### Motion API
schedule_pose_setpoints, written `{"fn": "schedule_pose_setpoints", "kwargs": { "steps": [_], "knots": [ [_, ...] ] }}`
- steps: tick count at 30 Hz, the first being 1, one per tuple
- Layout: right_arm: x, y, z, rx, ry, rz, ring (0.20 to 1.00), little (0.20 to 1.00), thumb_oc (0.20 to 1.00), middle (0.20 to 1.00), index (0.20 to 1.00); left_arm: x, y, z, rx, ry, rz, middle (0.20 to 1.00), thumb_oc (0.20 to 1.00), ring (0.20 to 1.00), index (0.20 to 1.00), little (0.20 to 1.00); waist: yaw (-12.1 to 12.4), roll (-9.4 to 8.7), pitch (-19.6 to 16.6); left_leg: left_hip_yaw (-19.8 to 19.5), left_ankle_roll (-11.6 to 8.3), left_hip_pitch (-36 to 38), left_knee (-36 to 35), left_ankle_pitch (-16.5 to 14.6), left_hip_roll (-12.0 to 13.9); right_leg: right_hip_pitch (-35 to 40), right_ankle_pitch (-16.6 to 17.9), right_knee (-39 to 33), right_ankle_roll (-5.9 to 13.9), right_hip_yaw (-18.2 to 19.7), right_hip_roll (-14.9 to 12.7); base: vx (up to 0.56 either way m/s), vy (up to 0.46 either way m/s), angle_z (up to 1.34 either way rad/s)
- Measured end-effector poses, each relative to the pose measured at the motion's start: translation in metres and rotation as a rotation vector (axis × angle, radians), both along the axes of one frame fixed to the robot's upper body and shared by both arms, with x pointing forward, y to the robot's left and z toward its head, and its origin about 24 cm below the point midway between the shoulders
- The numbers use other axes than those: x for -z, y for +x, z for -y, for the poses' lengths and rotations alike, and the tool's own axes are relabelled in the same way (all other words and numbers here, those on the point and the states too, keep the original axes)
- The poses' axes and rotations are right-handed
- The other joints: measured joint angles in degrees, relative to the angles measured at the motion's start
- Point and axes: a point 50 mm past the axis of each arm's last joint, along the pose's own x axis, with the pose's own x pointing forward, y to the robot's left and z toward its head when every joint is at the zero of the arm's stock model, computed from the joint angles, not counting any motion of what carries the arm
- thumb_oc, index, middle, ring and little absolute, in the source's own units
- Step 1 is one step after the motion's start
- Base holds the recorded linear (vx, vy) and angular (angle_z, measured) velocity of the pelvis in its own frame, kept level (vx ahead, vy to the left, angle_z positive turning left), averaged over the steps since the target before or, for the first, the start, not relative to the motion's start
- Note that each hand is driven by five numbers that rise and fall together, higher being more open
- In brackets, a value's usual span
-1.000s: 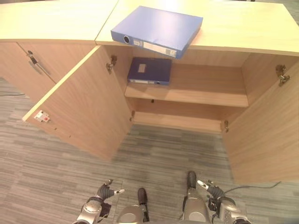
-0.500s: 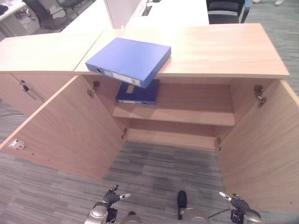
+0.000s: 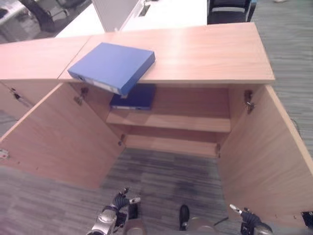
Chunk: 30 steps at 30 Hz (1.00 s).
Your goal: Put the empty folder in the office cabinet
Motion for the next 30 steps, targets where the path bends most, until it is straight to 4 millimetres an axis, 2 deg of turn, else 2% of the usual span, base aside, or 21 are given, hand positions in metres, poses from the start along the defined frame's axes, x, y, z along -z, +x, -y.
{"fn": "schedule_pose_setpoints", "kwargs": {
  "steps": [3,7,8,9,10,13,14,16,18,20,25,27,29,30],
  "knots": [
    [0.002,0.003,-0.006,-0.012,0.015,0.006,1.000,1.000,1.000,1.000,1.000,0.005,-0.015,-0.005,-0.025,0.011,-0.038,1.000,1.000,1.000,1.000,1.000,0.24,0.16,-0.05,-1.10,-0.01,0.72,-0.05,0.00,-0.55,2.64,1.06,-2.18,0.81,1.60,1.11,0.14,0.085,-0.42],
    [0.005,-0.011,-0.006,-0.005,0.015,-0.029,1.000,1.000,1.000,1.000,1.000,0.005,-0.017,-0.005,-0.026,0.007,-0.037,1.000,1.000,1.000,1.000,1.000,-0.01,0.17,-0.08,-0.69,0.36,2.92,-0.07,0.20,-0.83,4.65,1.26,-2.30,-0.11,3.16,1.18,0.12,0.130,-0.28],
    [0.007,-0.016,-0.006,-0.003,0.018,-0.041,1.000,1.000,1.000,1.000,1.000,0.005,-0.017,-0.005,-0.027,0.007,-0.036,1.000,1.000,1.000,1.000,1.000,-0.28,0.20,-0.10,-0.23,0.41,4.36,-0.10,0.19,-0.87,5.21,1.00,-2.30,0.29,3.82,1.06,0.07,0.145,-0.39],
    [0.008,-0.019,-0.006,-0.003,0.020,-0.046,1.000,1.000,1.000,1.000,1.000,0.005,-0.019,-0.006,-0.032,0.005,-0.041,1.000,1.000,1.000,1.000,1.000,-0.21,0.84,-0.68,0.43,1.36,5.60,-0.06,1.20,-1.01,5.65,0.66,-2.30,0.70,4.76,0.97,0.05,0.142,-0.32],
    [0.007,-0.019,-0.006,-0.005,0.019,-0.042,1.000,1.000,1.000,1.000,1.000,0.004,-0.016,-0.005,-0.030,0.004,-0.033,1.000,1.000,1.000,1.000,1.000,-0.48,1.39,-0.97,0.98,2.19,5.97,0.39,0.39,-1.18,5.56,0.40,-2.31,1.10,4.78,0.83,0.05,0.144,-0.16],
    [0.011,-0.018,-0.018,-0.008,0.052,-0.039,1.000,1.000,1.000,1.000,1.000,-0.003,0.001,-0.012,-0.026,0.021,0.014,1.000,1.000,1.000,1.000,1.000,-0.53,-0.64,-0.46,1.47,4.59,6.17,0.51,-1.62,-3.89,5.34,0.59,-2.30,3.12,5.28,-2.02,0.05,0.133,-0.02],
    [0.012,-0.017,-0.022,-0.010,0.062,-0.036,1.000,1.000,1.000,1.000,1.000,-0.004,0.004,-0.013,-0.038,0.020,0.024,1.000,1.000,1.000,1.000,1.000,-0.20,-0.94,-0.69,2.06,5.96,6.45,0.50,-2.95,-4.66,5.38,0.33,-2.31,4.02,5.71,-2.79,0.03,0.100,-0.07],
    [0.013,-0.016,-0.024,-0.012,0.069,-0.034,1.000,1.000,1.000,1.000,1.000,-0.006,0.005,-0.013,-0.036,0.019,0.035,1.000,1.000,1.000,1.000,1.000,-0.17,-0.26,-1.16,2.38,6.96,6.47,0.51,-5.61,-4.93,5.26,0.29,-2.33,5.42,6.03,-3.22,0.02,0.159,-0.03],
    [0.016,-0.015,-0.034,-0.016,0.093,-0.033,1.000,1.000,1.000,1.000,1.000,-0.006,0.003,-0.019,-0.038,0.035,0.026,1.000,1.000,1.000,1.000,1.000,0.18,-1.19,-1.71,3.04,8.10,6.25,0.39,-7.07,-6.76,4.50,0.58,-2.31,6.74,6.63,-5.14,0.02,0.191,-0.13],
    [0.017,-0.015,-0.037,-0.019,0.102,-0.041,1.000,1.000,1.000,1.000,1.000,-0.004,-0.004,-0.023,-0.042,0.045,0.008,1.000,1.000,1.000,1.000,1.000,0.24,-1.37,-1.89,3.83,8.97,6.25,-0.03,-7.61,-7.71,4.20,0.72,-2.34,8.02,7.45,-6.31,0.00,0.142,-0.18],
    [0.019,-0.021,-0.037,-0.014,0.107,-0.062,1.000,1.000,1.000,1.000,1.000,-0.001,-0.013,-0.025,-0.038,0.054,-0.016,1.000,1.000,1.000,1.000,1.000,0.16,-1.89,-3.02,5.53,10.52,5.28,-0.06,-7.88,-10.62,2.24,0.98,-2.26,9.08,8.53,-9.14,0.01,0.182,-0.12],
    [0.019,-0.020,-0.038,-0.016,0.109,-0.057,1.000,1.000,1.000,1.000,1.000,-0.003,-0.009,-0.024,-0.026,0.050,-0.003,1.000,1.000,1.000,1.000,1.000,-0.02,-2.04,-3.33,5.77,11.85,4.50,-0.06,-7.71,-11.32,0.98,1.12,-0.85,9.83,8.67,-9.81,-0.01,0.165,-0.05],
    [0.020,-0.021,-0.042,-0.017,0.118,-0.060,1.000,1.000,1.000,1.000,1.000,-0.008,0.001,-0.022,-0.002,0.048,0.035,1.000,1.000,1.000,1.000,1.000,-0.03,-2.83,-3.15,6.06,13.30,4.89,0.19,-7.42,-11.93,-1.13,0.09,3.81,10.70,9.40,-10.08,-0.07,0.110,-0.09],
    [0.020,-0.017,-0.044,-0.023,0.123,-0.054,1.000,1.000,1.000,1.000,1.000,-0.010,0.004,-0.022,0.004,0.049,0.047,1.000,1.000,1.000,1.000,1.000,0.21,-3.21,-2.98,6.66,13.35,5.02,0.31,-7.44,-11.90,-2.10,0.12,5.40,10.70,9.38,-9.97,-0.05,0.101,-0.28]
  ]
}}
